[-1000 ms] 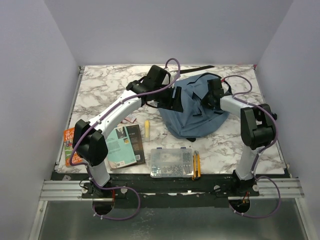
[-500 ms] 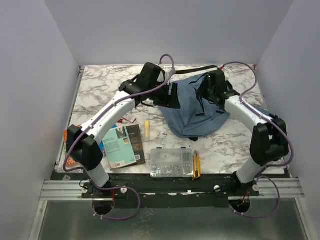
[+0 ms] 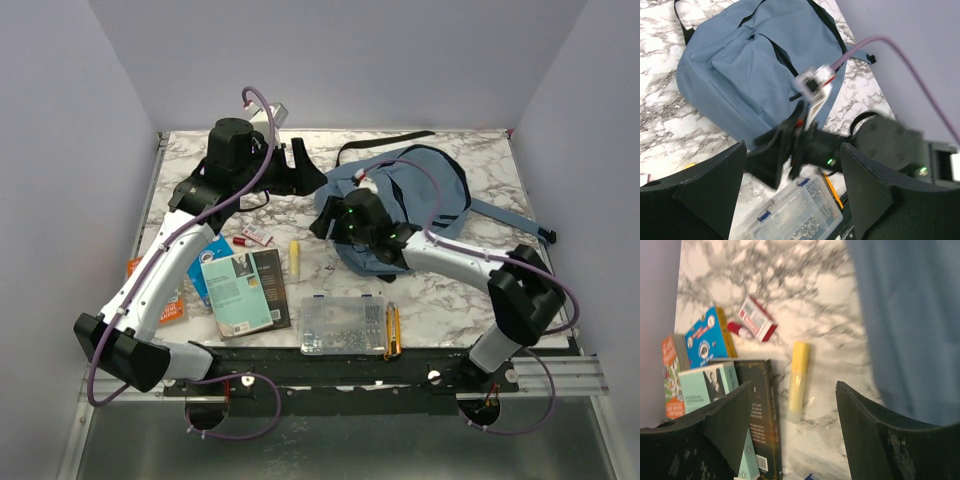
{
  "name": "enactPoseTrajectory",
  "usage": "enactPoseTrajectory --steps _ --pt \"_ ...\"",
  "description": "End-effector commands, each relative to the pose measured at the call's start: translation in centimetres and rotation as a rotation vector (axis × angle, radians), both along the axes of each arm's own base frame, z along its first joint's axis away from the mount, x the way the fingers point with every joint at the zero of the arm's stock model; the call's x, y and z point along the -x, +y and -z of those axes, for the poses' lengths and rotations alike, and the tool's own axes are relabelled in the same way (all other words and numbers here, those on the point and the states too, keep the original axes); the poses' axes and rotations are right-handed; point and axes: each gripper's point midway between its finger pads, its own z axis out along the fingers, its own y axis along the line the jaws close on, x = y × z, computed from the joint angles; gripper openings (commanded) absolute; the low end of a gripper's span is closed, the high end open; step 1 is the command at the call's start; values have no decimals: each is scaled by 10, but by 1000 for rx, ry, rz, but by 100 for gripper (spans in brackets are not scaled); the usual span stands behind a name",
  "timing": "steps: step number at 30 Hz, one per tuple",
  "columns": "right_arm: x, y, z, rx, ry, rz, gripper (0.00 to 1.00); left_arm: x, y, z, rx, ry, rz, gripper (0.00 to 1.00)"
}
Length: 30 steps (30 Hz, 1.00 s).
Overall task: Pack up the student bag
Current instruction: Adjust the student bag at the center of the board, then pick up the stationery from the center of the board.
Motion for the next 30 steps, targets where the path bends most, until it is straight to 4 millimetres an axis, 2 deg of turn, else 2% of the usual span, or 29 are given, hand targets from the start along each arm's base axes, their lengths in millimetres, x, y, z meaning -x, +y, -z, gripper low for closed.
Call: enactPoseTrajectory --steps 1,3,6,9,13,27,30 --pt "15 56 13 -76 9 -68 71 3 -6 -5 32 -13 24 78" --pt "22 70 23 -57 13 -84 68 5 -6 -6 36 -12 28 78" --pt "32 81 44 -4 6 -84 61 8 -7 -7 49 -8 39 77" --pt "37 82 63 59 4 -74 55 11 -10 -9 62 -4 55 76" --pt "38 82 86 143 22 -72 54 13 -10 -11 69 -7 60 76" --pt "46 89 130 339 17 -78 54 17 -15 -11 87 13 91 75" --pt "47 88 135 387 9 -72 49 16 -15 -11 86 12 90 75"
